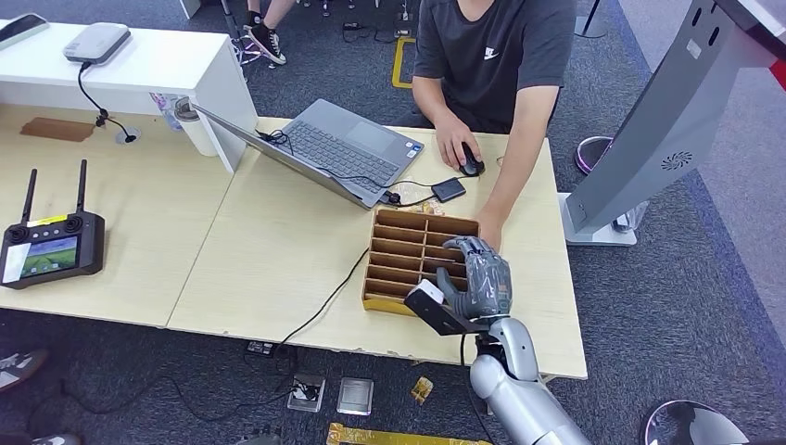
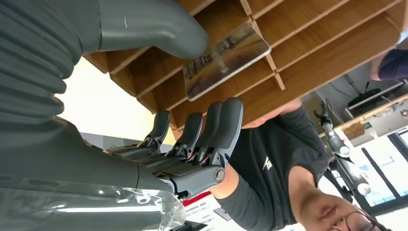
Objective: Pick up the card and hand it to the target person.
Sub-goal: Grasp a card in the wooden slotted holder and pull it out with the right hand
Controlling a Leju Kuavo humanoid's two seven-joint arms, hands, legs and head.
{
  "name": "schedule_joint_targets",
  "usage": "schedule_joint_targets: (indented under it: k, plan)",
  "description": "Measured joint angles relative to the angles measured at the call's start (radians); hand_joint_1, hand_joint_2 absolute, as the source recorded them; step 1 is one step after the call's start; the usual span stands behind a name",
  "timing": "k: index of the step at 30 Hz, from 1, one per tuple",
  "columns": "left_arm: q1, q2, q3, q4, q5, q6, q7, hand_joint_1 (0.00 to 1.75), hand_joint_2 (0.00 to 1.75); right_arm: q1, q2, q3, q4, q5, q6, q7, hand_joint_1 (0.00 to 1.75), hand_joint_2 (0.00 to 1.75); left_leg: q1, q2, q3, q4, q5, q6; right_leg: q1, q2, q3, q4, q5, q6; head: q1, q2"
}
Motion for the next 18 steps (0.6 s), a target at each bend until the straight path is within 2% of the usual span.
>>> schedule_joint_targets:
  k: [4,5,8,9,11,18]
  plan:
    - [0.000,-0.002,0.000,0.000,-0.004,0.000,0.000,0.00,0.00,0.001,0.000,0.000,0.014,0.008,0.000,0.003,0.86,1.75,0.000,0.000,0.000,0.000,0.000,0.000,0.000,0.000,0.000,0.000,0.000,0.000,0.000,0.000]
    - [0.000,-0.002,0.000,0.000,-0.004,0.000,0.000,0.00,0.00,0.001,0.000,0.000,0.017,0.009,0.000,0.004,0.97,1.75,0.000,0.000,0.000,0.000,0.000,0.000,0.000,0.000,0.000,0.000,0.000,0.000,0.000,0.000]
    - [0.000,-0.002,0.000,0.000,-0.006,0.000,0.000,0.00,0.00,0.002,0.000,0.001,0.025,0.009,0.000,0.006,1.56,1.75,0.000,0.000,0.000,0.000,0.000,0.000,0.000,0.000,0.000,0.000,0.000,0.000,0.000,0.000]
    - [0.000,-0.002,0.000,0.000,-0.006,0.000,0.000,0.00,0.00,0.002,0.000,0.001,0.027,0.008,0.000,0.005,1.68,1.75,0.000,0.000,0.000,0.000,0.000,0.000,0.000,0.000,0.000,0.000,0.000,0.000,0.000,0.000]
    - [0.000,-0.002,0.000,0.000,-0.006,-0.001,0.000,0.00,0.00,0.000,0.000,0.002,0.030,0.002,0.000,0.004,1.75,1.75,0.000,0.000,0.001,0.000,0.000,0.000,0.000,0.000,0.001,0.000,0.000,0.000,0.000,0.000]
    - [0.000,-0.002,0.000,0.000,-0.006,-0.001,0.000,0.00,0.00,-0.015,0.000,0.017,0.041,-0.031,-0.002,-0.007,1.75,1.75,0.000,0.000,0.001,0.000,0.000,0.000,0.000,0.000,0.001,0.000,0.000,0.000,0.001,0.000]
